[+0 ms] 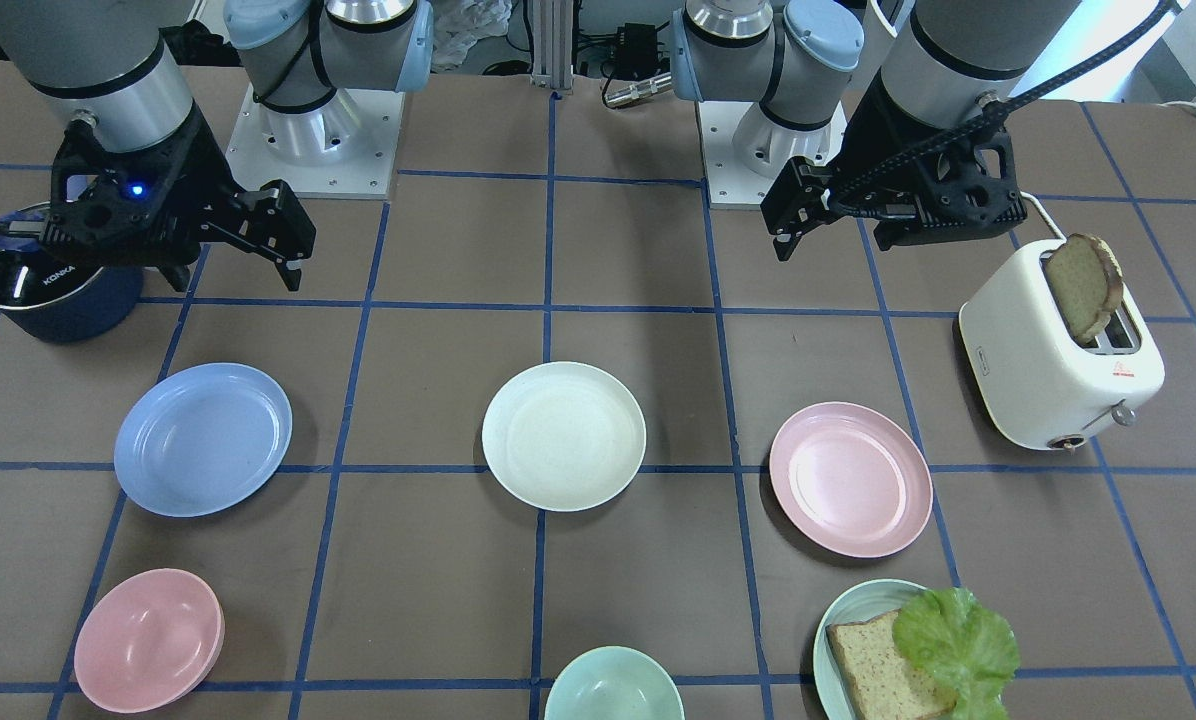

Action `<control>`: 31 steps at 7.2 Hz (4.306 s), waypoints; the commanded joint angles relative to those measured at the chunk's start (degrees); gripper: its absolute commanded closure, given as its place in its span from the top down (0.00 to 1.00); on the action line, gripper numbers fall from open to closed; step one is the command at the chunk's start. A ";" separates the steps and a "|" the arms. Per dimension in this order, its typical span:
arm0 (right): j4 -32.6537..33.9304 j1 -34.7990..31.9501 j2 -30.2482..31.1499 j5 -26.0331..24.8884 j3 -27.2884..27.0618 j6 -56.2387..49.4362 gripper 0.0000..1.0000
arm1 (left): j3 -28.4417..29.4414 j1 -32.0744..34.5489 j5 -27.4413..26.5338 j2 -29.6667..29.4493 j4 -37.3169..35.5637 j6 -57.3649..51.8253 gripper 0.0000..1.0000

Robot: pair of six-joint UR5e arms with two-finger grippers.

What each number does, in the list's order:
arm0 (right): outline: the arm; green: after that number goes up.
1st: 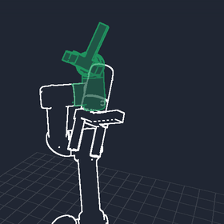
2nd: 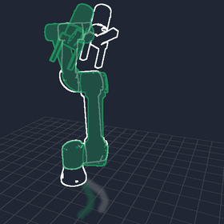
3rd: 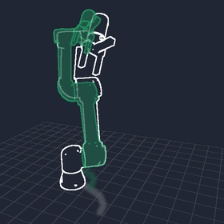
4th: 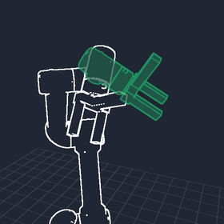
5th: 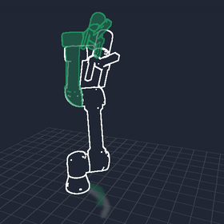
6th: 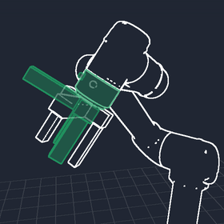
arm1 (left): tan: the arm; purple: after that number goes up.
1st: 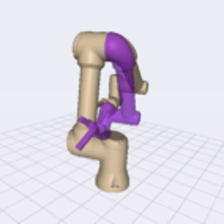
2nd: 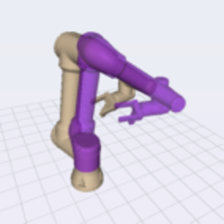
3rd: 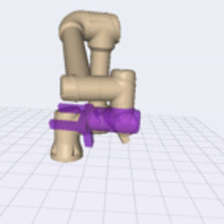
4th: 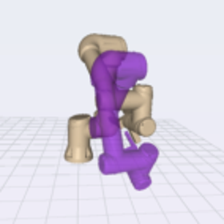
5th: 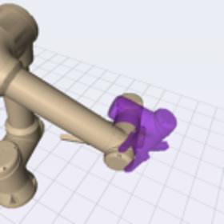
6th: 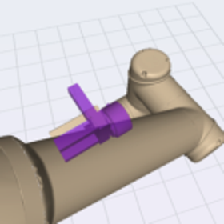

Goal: Stack three plates with pink and blue

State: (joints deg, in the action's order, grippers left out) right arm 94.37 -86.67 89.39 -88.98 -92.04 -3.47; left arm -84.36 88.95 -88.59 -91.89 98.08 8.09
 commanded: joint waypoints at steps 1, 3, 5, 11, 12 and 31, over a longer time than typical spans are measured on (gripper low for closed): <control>1.59 9.53 -1.40 -0.05 -3.73 -10.15 1.00 | -0.01 0.00 -0.09 -0.57 -0.09 -0.09 1.00; 12.07 18.60 -5.07 0.39 -11.63 -16.26 1.00 | -0.45 -0.44 -0.08 -3.45 0.00 -0.35 1.00; 21.41 24.16 -11.92 1.00 -16.40 -19.55 1.00 | -5.25 -0.44 -0.44 -8.80 -10.10 -1.31 1.00; 26.74 26.46 -21.53 1.18 -15.89 -25.36 0.47 | -20.22 -0.27 -4.13 -20.95 -40.07 -4.66 0.99; 26.56 26.38 -21.45 1.79 -15.98 -25.36 0.32 | -20.23 0.00 -4.13 -22.18 -40.69 -4.75 0.87; 16.19 24.35 -19.43 2.76 -6.66 -26.59 0.00 | 4.48 30.23 -2.11 -31.68 -26.89 35.60 0.08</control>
State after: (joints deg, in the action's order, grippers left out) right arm 110.57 -62.30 69.89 -86.30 -98.71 -30.07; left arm -79.55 118.82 -90.69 -123.07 71.10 43.73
